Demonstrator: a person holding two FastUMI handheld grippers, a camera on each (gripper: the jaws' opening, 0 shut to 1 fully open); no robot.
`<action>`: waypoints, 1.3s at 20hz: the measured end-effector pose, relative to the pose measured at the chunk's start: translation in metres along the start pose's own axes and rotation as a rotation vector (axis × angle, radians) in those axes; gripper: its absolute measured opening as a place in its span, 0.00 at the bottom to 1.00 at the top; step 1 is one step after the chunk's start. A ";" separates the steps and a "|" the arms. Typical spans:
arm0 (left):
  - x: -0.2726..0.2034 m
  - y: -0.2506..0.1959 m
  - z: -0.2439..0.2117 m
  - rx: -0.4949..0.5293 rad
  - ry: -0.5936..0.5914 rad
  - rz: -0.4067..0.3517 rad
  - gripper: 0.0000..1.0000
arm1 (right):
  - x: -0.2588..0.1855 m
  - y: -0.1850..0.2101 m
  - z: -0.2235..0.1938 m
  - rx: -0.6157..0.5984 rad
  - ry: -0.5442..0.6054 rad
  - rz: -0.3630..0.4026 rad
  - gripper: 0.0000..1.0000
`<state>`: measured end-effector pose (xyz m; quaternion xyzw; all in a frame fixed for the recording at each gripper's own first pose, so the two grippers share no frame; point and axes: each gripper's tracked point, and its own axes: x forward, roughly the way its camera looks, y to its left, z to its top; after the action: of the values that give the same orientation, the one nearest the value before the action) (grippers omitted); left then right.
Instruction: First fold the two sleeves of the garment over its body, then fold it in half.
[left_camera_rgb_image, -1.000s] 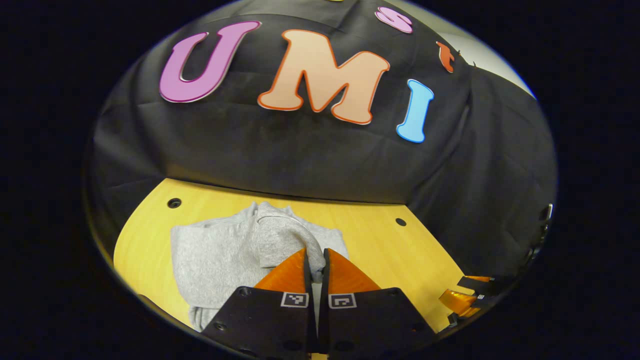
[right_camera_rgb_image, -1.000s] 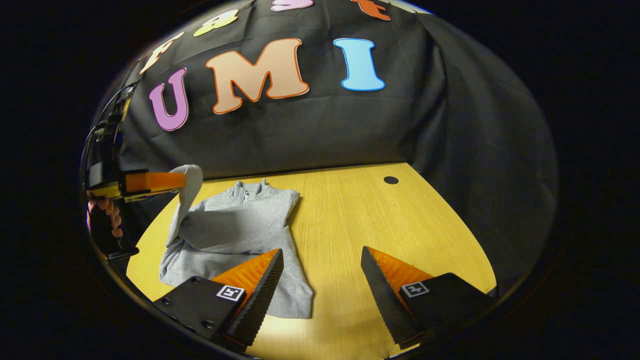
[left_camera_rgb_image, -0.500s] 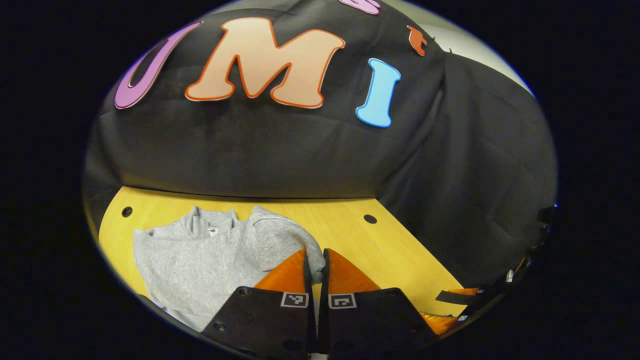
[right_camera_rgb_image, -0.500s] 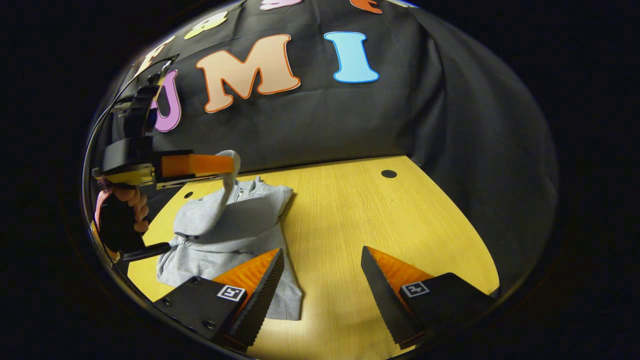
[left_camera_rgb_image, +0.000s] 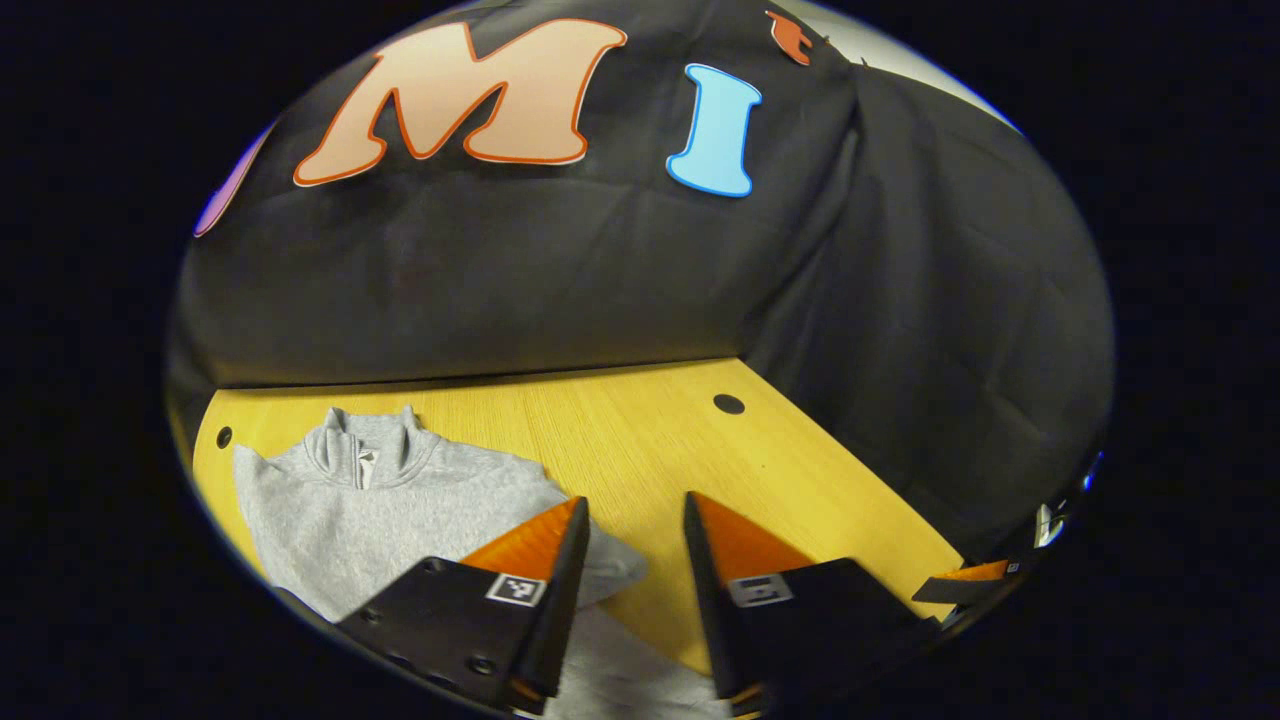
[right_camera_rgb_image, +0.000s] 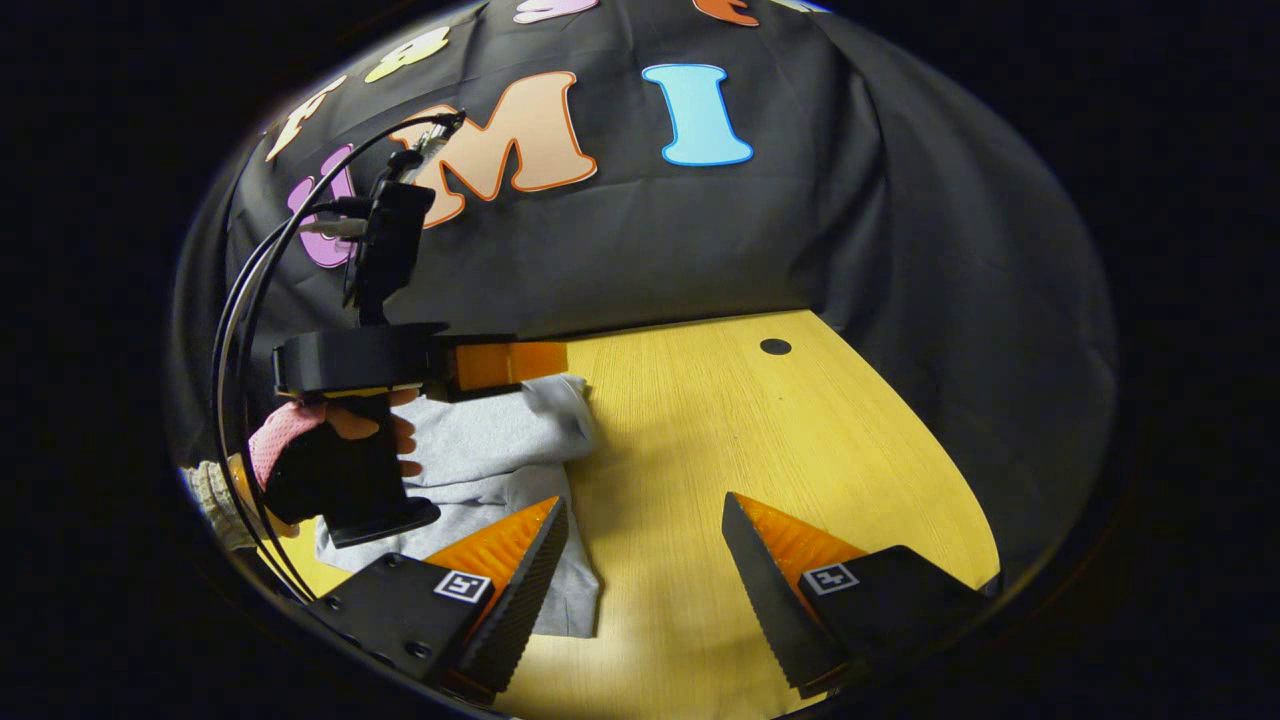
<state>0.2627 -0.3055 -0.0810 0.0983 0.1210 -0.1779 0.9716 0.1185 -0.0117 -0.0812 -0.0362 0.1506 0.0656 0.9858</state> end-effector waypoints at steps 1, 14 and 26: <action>-0.005 0.002 0.000 0.004 -0.012 0.010 0.68 | 0.000 0.000 -0.002 0.001 0.005 0.001 0.97; -0.154 0.146 -0.065 -0.053 0.020 0.330 0.96 | 0.006 0.039 -0.047 -0.062 0.082 0.084 0.92; -0.287 0.232 -0.236 -0.232 0.229 0.563 0.96 | 0.021 0.074 -0.136 -0.110 0.250 0.124 0.93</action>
<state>0.0409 0.0552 -0.1941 0.0359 0.2170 0.1250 0.9675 0.0882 0.0511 -0.2206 -0.0886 0.2702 0.1297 0.9499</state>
